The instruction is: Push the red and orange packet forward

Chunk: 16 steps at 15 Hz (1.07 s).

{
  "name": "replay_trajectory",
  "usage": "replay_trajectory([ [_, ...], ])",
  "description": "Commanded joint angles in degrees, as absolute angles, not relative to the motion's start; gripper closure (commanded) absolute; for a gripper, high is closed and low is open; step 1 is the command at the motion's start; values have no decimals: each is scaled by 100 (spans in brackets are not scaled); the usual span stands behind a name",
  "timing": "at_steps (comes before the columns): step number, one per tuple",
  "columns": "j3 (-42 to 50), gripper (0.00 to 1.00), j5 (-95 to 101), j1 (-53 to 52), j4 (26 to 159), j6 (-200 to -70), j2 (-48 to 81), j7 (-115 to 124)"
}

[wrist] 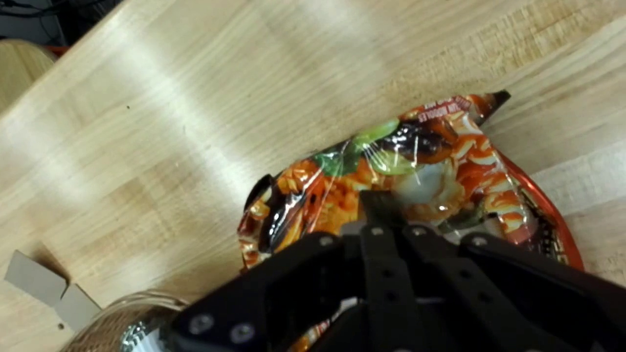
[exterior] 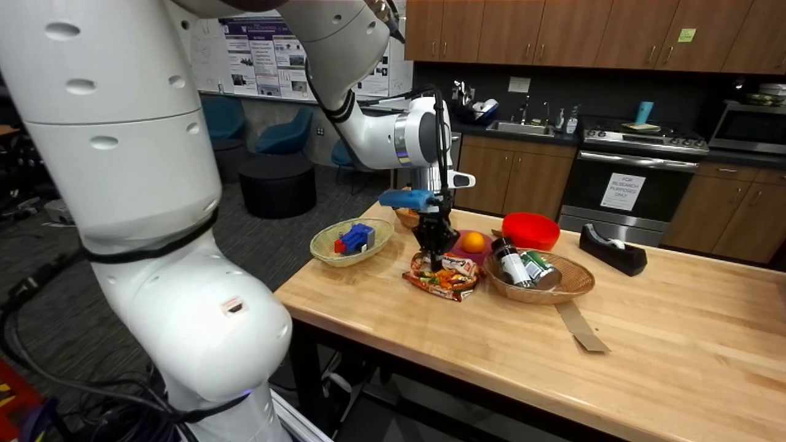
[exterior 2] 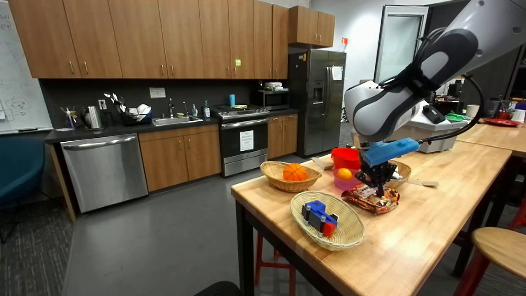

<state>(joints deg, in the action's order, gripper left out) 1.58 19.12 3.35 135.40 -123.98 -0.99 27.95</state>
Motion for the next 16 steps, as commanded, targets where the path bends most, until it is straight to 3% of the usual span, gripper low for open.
replay_trajectory([
  [1, 137, 100, 2077, 255, 13291, -12517, 82, 2827],
  [4, 143, 100, 2099, 201, 13190, -12491, 130, 2811],
  [16, -599, 100, 1349, -242, 13179, -9306, -1407, 3156],
])
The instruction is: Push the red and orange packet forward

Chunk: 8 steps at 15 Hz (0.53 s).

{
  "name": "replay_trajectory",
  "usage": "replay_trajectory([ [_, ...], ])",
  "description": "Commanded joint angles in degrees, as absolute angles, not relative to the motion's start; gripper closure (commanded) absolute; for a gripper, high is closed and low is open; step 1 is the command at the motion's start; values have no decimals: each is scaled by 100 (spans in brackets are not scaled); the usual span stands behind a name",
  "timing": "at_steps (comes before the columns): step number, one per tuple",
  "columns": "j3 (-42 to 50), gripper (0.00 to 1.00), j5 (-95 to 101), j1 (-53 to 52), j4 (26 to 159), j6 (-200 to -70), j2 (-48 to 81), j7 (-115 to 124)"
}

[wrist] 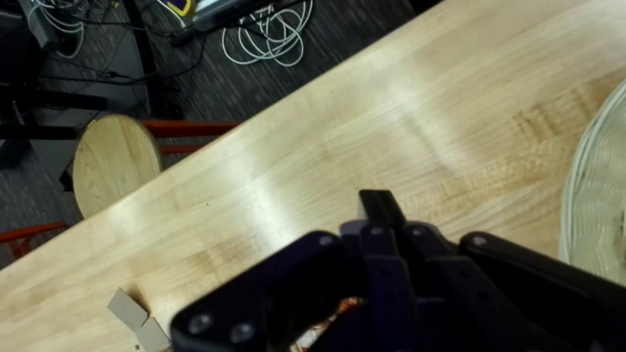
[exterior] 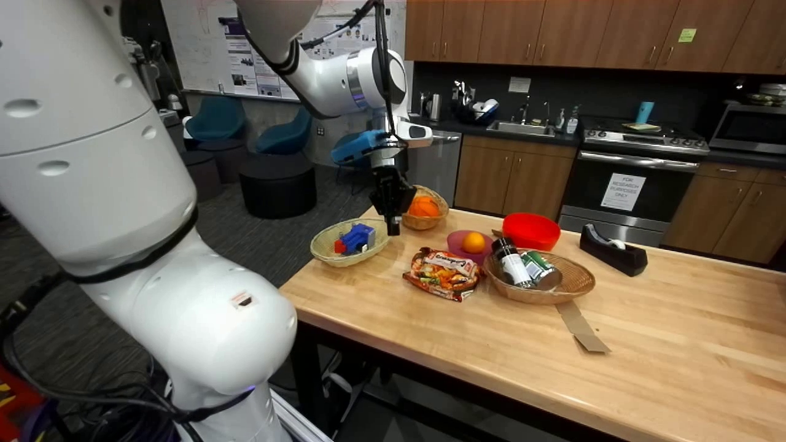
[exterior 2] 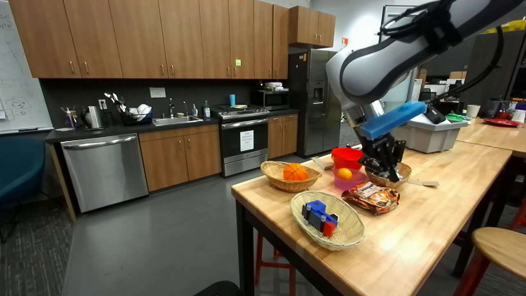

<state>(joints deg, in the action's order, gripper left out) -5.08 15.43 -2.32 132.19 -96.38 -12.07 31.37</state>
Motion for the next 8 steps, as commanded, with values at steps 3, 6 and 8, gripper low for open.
replay_trajectory([
  [3, -594, 100, 1479, -164, 13315, -9871, -1460, 3073],
  [6, -467, 100, 1477, -19, 13496, -10248, -1308, 3042],
  [8, -366, 100, 1500, 94, 13583, -10463, -1153, 2991],
])
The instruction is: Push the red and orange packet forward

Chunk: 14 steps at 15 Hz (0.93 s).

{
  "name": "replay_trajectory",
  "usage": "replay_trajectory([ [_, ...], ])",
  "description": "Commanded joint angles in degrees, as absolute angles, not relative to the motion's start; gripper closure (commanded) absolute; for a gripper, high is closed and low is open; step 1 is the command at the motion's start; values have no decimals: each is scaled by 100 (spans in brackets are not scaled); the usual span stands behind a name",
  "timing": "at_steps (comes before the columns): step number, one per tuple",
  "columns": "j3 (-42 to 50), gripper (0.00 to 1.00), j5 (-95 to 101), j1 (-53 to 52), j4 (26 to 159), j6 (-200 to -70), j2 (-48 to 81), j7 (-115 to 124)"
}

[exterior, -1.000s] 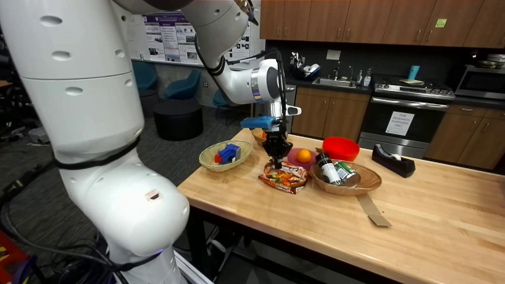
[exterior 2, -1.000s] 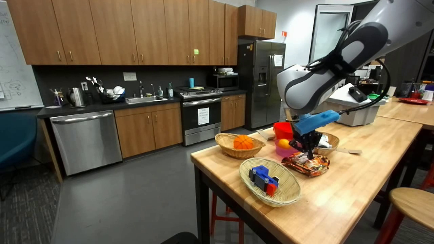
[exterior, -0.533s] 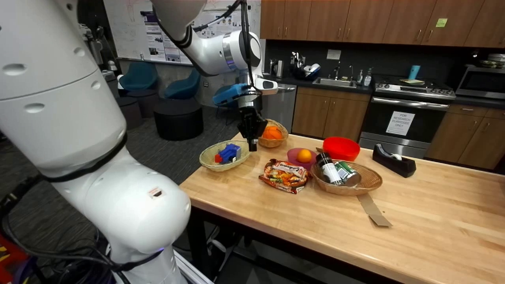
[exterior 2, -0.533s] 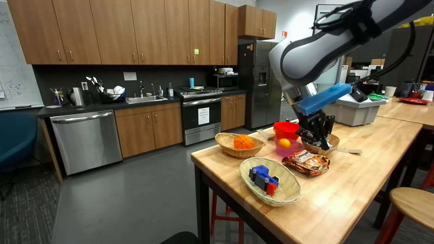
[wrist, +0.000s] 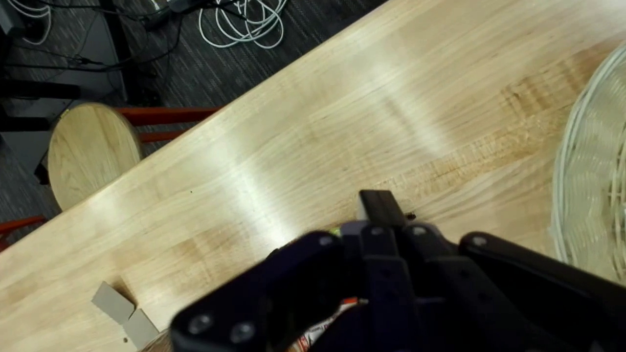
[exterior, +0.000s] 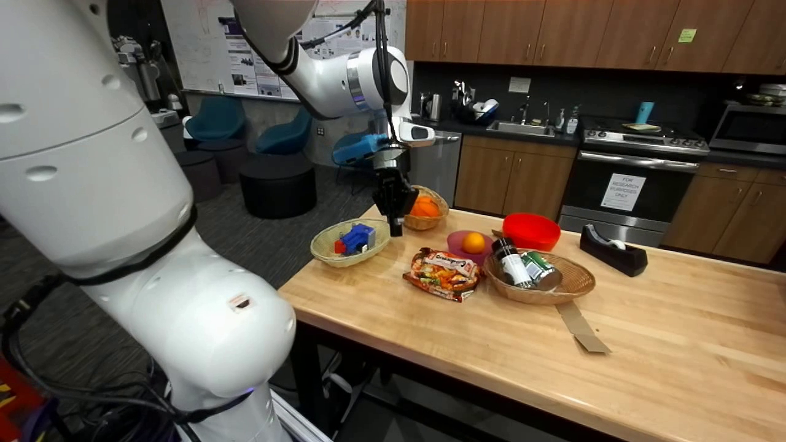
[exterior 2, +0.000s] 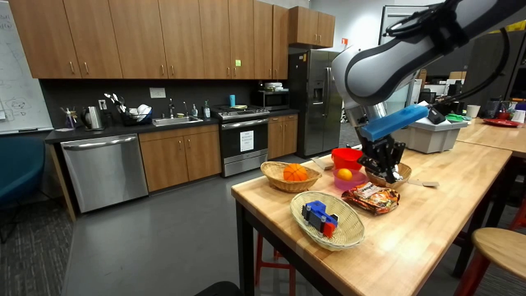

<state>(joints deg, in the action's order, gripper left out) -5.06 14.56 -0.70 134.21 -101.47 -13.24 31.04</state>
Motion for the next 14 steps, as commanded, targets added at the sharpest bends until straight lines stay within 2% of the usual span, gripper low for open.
replay_trajectory([
  [1, -310, 100, 1555, 163, 13603, -10580, -1027, 2966],
  [14, 115, 100, 1873, 297, 13143, -11202, 434, 2719],
])
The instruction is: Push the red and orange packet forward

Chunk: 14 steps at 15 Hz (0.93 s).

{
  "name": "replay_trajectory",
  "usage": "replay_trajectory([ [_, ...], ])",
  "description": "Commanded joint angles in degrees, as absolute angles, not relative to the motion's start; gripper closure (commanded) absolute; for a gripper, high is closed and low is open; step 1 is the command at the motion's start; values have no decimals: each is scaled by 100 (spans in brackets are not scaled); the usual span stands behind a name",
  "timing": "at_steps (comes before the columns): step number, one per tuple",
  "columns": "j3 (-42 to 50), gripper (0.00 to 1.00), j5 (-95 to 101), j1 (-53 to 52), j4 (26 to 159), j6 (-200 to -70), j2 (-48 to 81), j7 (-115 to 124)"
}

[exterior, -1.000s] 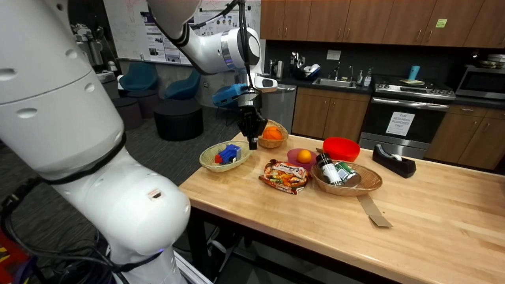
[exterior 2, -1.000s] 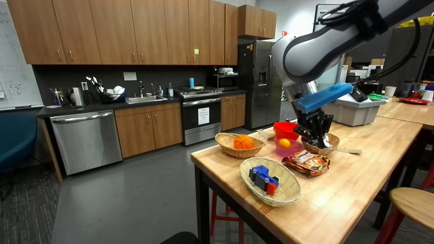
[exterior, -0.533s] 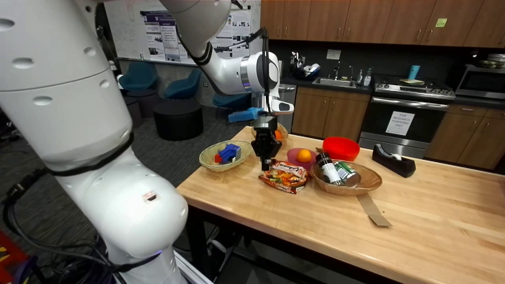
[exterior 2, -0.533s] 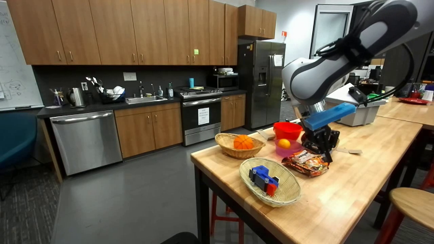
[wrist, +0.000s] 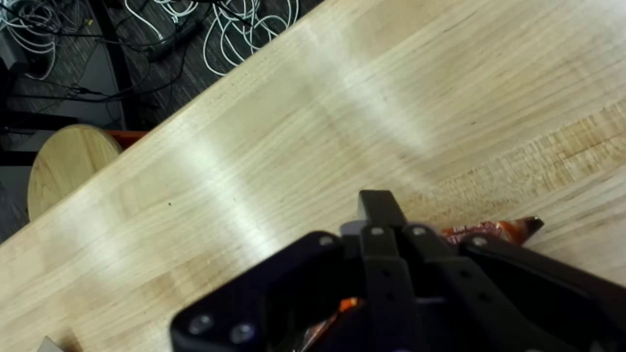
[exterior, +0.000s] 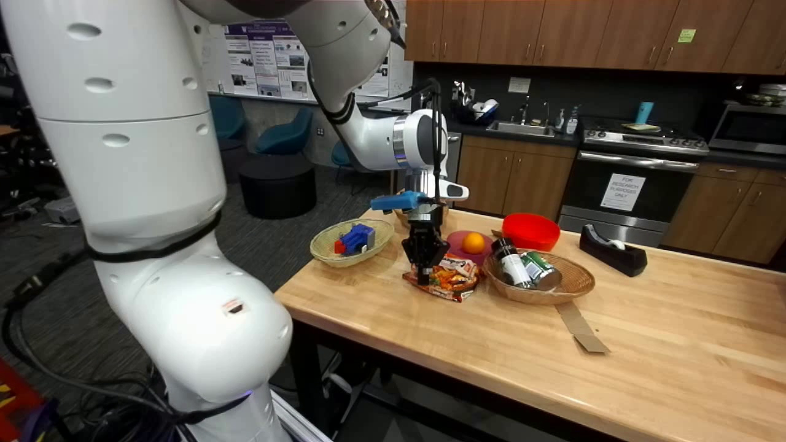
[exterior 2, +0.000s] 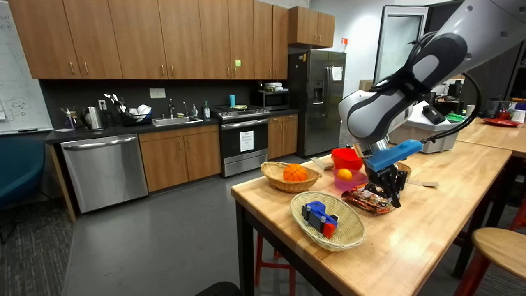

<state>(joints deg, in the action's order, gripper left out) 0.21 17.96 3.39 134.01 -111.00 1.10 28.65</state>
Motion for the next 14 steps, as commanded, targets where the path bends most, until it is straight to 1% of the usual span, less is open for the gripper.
replay_trajectory([
  [1, 132, 100, 1888, 286, 13096, -11317, 525, 2699],
  [7, 241, 100, 2458, 228, 12996, -12678, 842, 2663],
  [14, 395, 100, 2727, 171, 13045, -13262, 835, 2693],
])
